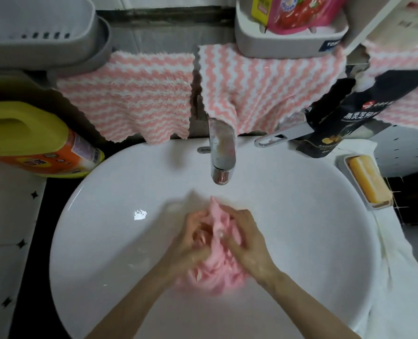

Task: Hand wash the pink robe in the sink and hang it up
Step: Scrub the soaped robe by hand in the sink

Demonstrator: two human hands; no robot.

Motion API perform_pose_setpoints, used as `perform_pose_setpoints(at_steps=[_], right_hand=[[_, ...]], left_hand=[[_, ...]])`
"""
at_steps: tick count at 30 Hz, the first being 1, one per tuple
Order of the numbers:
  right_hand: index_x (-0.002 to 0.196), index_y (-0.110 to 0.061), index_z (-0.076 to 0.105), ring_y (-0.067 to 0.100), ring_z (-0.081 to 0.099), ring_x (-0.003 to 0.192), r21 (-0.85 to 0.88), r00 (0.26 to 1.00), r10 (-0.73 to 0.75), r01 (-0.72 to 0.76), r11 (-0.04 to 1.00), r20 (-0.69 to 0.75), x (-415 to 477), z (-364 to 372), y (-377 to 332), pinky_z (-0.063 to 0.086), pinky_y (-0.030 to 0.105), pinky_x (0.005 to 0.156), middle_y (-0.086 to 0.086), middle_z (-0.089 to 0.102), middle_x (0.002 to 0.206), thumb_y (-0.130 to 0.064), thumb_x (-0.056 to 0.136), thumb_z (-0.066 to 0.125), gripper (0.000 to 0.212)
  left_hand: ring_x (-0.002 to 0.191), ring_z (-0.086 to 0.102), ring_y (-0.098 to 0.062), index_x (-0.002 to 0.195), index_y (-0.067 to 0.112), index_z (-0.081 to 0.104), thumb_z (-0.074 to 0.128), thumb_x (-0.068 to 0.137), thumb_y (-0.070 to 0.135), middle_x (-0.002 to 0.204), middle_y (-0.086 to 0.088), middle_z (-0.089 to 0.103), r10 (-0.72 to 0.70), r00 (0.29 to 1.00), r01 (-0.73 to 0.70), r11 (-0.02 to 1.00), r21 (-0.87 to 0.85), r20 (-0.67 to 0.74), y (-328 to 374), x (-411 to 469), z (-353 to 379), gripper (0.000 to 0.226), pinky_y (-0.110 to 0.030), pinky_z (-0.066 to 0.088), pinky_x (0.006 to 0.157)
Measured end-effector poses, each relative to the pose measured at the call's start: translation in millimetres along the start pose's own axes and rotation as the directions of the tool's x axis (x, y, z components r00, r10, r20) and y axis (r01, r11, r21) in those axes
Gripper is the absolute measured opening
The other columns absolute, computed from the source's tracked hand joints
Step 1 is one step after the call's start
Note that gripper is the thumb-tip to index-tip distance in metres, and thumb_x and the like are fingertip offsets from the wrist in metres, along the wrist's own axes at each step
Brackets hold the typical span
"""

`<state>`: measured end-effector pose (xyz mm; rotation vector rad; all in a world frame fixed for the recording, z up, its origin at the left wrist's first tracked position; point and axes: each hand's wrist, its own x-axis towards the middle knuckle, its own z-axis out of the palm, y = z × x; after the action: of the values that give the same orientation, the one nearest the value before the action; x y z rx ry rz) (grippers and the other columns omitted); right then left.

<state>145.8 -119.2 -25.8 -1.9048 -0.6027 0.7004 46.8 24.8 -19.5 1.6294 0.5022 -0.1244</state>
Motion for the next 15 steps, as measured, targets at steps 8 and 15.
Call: perform_pose_setpoints(at_steps=[8,15], right_hand=[[0.141,-0.044,0.037,0.04,0.029,0.139,-0.659,0.981,-0.125,0.194,0.727,0.151,-8,36,63,0.028,0.064,0.106,0.004,0.021,0.158,-0.073,0.085,0.036,0.062],[0.108,-0.035,0.048,0.032,0.063,0.085,-0.747,0.982,-0.186,0.145,0.648,0.03,14,45,60,0.055,0.039,0.074,0.006,0.063,0.102,-0.047,0.075,0.042,0.035]], left_hand=[[0.13,0.04,-0.035,0.137,0.013,0.043,0.062,0.06,0.063,0.144,-0.017,0.041,0.148,0.978,0.041,0.561,0.827,-0.149,-73,-15,36,0.094,-0.053,0.038,0.098],[0.1,0.053,-0.03,0.115,0.013,0.047,0.044,0.078,0.038,0.114,-0.009,0.052,0.319,0.893,0.076,0.589,0.805,-0.317,-76,11,41,0.045,-0.037,0.038,0.084]])
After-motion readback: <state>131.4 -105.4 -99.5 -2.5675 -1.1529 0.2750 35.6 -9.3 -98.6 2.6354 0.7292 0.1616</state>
